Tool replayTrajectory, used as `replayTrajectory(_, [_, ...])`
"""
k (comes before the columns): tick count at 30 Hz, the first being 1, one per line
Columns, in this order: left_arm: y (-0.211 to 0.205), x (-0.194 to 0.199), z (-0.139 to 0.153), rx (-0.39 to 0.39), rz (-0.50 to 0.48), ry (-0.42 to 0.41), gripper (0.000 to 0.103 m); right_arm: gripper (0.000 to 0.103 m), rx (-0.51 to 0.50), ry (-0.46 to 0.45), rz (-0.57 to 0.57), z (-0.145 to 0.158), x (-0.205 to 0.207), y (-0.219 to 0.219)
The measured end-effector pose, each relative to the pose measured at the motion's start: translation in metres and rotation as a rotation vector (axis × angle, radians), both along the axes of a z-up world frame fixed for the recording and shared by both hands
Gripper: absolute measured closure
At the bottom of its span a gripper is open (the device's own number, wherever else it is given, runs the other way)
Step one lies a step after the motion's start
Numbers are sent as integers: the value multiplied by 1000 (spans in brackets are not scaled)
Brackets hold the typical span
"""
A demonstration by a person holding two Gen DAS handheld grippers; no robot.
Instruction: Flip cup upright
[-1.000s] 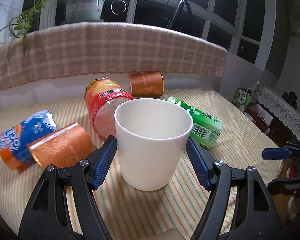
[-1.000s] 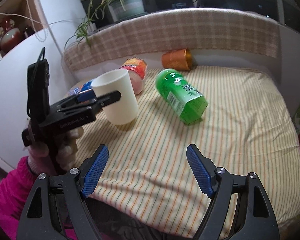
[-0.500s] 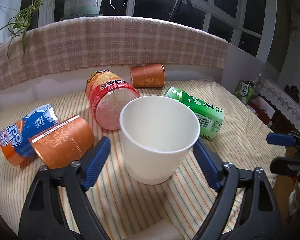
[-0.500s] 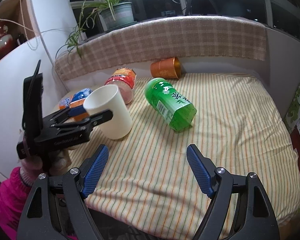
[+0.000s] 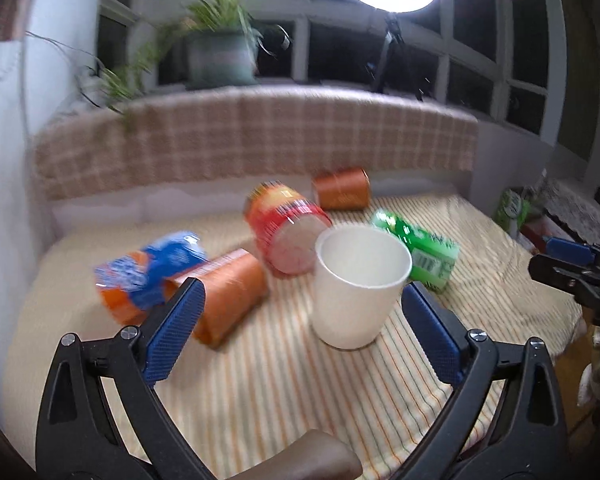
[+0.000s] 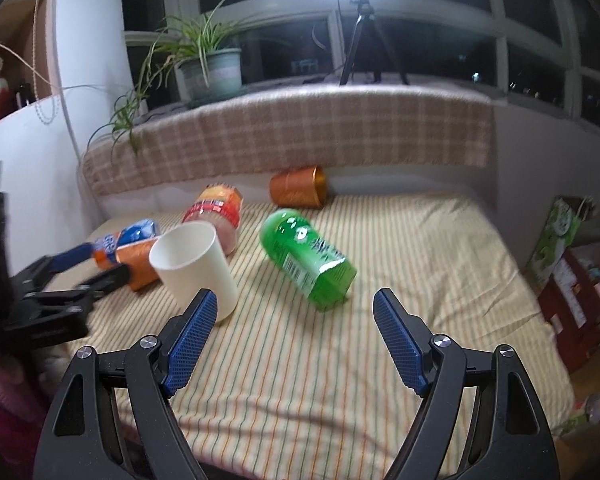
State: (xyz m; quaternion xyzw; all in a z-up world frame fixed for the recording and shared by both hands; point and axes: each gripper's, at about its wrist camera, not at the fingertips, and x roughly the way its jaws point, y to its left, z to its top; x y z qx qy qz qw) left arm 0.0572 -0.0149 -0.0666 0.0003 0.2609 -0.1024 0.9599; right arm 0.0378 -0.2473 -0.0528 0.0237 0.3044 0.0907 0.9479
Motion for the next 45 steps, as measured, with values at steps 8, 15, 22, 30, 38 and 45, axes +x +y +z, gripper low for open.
replayTrajectory(8, [15, -49, 40, 19, 143, -140, 0, 16, -38, -113, -69, 19, -11, 5])
replayTrajectory(15, [17, -67, 57, 12, 193, -184, 0, 1, -47, -238, -155, 33, -26, 4])
replayTrajectory(22, [17, -74, 62, -5, 214, -198, 0, 1, -56, -279, -173, 42, -30, 4])
replayTrajectory(30, [17, -73, 61, -6, 216, -187, 0, 1, -63, -291, -178, 43, -33, 3])
replayTrajectory(38, [19, -71, 62, -7, 221, -186, 0, 1, -60, -290, -186, 43, -32, 1])
replayTrajectory(45, [22, -70, 63, -15, 235, -191, 0, 1, -60, -286, -187, 42, -30, 2])
